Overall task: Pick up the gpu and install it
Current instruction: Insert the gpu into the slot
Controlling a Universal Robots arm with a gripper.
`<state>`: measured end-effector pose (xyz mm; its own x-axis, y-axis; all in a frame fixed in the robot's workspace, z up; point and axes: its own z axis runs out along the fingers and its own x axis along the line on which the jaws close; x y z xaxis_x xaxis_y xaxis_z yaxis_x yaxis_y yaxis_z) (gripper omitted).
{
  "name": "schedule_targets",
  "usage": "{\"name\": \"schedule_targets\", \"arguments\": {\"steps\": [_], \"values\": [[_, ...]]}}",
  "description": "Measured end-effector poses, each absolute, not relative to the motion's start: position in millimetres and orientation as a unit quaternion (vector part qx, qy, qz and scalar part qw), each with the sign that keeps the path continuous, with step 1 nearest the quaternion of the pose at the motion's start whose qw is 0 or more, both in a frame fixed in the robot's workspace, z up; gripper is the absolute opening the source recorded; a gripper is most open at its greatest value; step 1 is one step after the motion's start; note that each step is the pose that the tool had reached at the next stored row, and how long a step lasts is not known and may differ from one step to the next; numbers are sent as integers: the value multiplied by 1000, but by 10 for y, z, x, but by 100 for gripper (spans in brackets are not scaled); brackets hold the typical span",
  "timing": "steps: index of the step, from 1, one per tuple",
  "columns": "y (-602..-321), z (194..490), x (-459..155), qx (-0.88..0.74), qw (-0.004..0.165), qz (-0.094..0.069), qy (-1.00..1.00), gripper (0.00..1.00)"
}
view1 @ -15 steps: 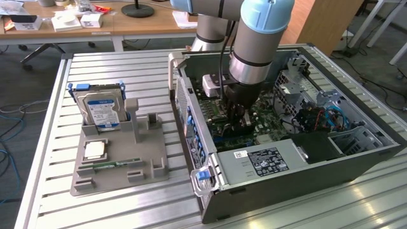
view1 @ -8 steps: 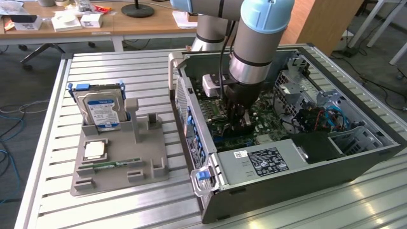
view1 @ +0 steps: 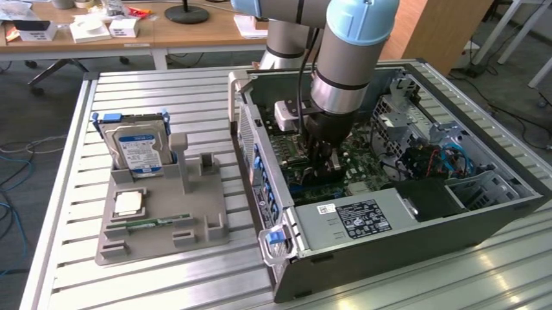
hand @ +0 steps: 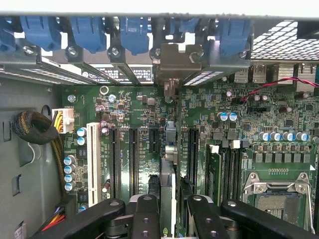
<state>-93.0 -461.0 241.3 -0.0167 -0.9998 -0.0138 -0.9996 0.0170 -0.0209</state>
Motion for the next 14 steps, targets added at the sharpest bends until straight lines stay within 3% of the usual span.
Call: {"name": "schedule_targets", "arguments": {"steps": [14], "values": [[-4610,2522,-930,-701,12,-3,713,26]]}}
